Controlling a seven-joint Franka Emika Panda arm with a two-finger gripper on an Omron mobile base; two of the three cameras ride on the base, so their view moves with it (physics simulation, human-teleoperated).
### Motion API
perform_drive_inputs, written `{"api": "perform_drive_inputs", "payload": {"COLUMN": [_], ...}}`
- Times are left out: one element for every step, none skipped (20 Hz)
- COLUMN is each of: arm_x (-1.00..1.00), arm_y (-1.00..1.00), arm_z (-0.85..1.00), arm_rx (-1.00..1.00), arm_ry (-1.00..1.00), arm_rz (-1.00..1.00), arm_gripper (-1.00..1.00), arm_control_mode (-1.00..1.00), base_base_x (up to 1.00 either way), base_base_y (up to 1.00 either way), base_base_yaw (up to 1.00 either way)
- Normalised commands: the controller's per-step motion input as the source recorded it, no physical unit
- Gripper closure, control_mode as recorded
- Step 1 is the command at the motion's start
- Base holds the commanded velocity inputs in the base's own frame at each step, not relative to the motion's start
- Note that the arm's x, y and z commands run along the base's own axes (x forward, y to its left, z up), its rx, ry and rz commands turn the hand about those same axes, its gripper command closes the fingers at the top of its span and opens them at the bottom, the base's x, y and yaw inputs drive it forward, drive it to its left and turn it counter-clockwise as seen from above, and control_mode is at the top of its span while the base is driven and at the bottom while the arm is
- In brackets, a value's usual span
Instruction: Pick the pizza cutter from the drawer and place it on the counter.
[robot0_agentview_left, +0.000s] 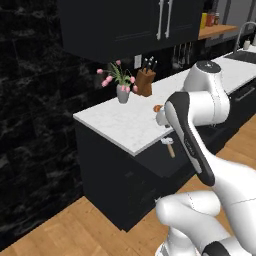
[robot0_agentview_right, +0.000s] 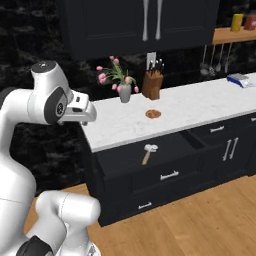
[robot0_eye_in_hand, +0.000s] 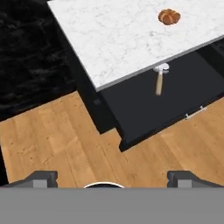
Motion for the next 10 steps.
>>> {"api": "perform_drive_inputs", "payload": {"arm_x": [0.0, 0.0, 0.0, 0.0, 0.0, 0.07, 0.07, 0.03, 0.0, 0.0], "arm_y": [0.0, 0.0, 0.0, -0.36, -0.49, -0.56, -0.64, -0.76, -0.87, -1.0], "arm_z": [0.0, 0.0, 0.0, 0.0, 0.0, 0.0, 0.0, 0.0, 0.0, 0.0], "arm_rx": [0.0, 0.0, 0.0, 0.01, 0.02, 0.02, 0.03, 0.05, 0.05, 0.06], "arm_ry": [0.0, 0.0, 0.0, 0.0, 0.0, 0.01, 0.02, 0.01, 0.0, 0.01], "arm_rz": [0.0, 0.0, 0.0, -0.12, -0.15, -0.17, -0.2, -0.21, -0.21, -0.21], "arm_gripper": [-1.0, -1.0, -1.0, -1.0, -1.0, -1.0, -1.0, -1.0, -1.0, -1.0], "arm_control_mode": [1.0, 1.0, 1.0, -1.0, -1.0, -1.0, -1.0, -1.0, -1.0, -1.0], "base_base_x": [0.0, 0.18, 0.01, 0.0, 0.0, 0.0, 0.0, 0.0, 0.0, 0.0], "base_base_y": [0.76, 0.16, 0.0, 0.0, 0.0, 0.0, 0.0, 0.0, 0.0, 0.0], "base_base_yaw": [-0.48, -0.25, -0.14, 0.0, 0.0, 0.0, 0.0, 0.0, 0.0, 0.0]}}
